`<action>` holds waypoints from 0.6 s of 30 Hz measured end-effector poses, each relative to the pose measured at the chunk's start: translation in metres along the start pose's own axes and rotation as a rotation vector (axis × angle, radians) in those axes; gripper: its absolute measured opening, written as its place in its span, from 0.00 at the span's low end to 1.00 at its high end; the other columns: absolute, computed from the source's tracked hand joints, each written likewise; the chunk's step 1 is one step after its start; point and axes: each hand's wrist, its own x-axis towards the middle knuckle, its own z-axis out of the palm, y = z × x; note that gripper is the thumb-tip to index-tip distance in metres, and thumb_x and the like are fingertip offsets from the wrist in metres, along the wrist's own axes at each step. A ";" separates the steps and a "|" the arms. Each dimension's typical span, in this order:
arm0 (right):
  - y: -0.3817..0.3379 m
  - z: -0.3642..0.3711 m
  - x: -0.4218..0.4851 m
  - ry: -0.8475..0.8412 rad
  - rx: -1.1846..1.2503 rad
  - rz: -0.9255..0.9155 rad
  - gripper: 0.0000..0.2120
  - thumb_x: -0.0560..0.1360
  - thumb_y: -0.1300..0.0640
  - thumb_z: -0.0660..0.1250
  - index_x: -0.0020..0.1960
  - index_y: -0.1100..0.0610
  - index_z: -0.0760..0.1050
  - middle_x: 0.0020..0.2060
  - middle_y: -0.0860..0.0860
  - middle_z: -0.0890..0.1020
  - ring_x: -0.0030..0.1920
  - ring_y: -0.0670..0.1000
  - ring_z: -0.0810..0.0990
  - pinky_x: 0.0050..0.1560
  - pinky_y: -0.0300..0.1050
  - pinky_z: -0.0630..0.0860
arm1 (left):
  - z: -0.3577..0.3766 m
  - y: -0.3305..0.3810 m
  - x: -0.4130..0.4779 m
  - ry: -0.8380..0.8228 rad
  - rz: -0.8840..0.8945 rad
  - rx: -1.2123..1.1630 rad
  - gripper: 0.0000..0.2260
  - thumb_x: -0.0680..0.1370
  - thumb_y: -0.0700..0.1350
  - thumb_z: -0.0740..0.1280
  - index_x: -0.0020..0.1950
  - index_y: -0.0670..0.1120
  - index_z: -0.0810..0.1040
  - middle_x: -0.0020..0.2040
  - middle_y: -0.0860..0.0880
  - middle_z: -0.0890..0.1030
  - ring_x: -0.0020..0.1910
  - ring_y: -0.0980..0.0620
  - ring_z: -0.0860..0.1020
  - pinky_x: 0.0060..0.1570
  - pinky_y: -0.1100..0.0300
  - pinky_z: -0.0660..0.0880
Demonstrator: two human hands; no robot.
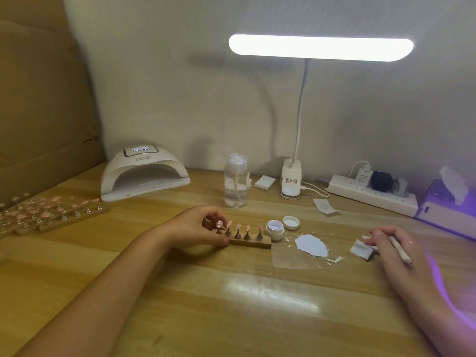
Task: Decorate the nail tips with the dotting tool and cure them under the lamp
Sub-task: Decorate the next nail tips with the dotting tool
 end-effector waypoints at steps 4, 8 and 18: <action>0.001 0.000 0.000 0.001 0.003 -0.004 0.05 0.81 0.49 0.63 0.48 0.45 0.77 0.43 0.39 0.85 0.49 0.46 0.79 0.45 0.49 0.69 | 0.000 0.001 -0.001 0.055 0.034 0.082 0.11 0.67 0.49 0.80 0.46 0.59 0.82 0.39 0.62 0.80 0.38 0.63 0.76 0.39 0.69 0.71; 0.001 0.000 0.000 0.002 -0.004 -0.018 0.06 0.81 0.49 0.63 0.48 0.47 0.77 0.45 0.41 0.85 0.50 0.49 0.79 0.47 0.49 0.69 | 0.002 0.006 0.000 0.144 0.124 0.196 0.14 0.65 0.53 0.80 0.45 0.65 0.80 0.40 0.70 0.78 0.37 0.68 0.73 0.33 0.72 0.68; -0.003 -0.001 -0.001 -0.011 0.014 -0.009 0.06 0.81 0.51 0.63 0.48 0.48 0.77 0.45 0.41 0.85 0.50 0.48 0.78 0.47 0.49 0.69 | 0.003 0.005 0.003 0.155 0.165 0.226 0.13 0.66 0.50 0.79 0.43 0.64 0.79 0.42 0.64 0.79 0.39 0.66 0.74 0.38 0.66 0.70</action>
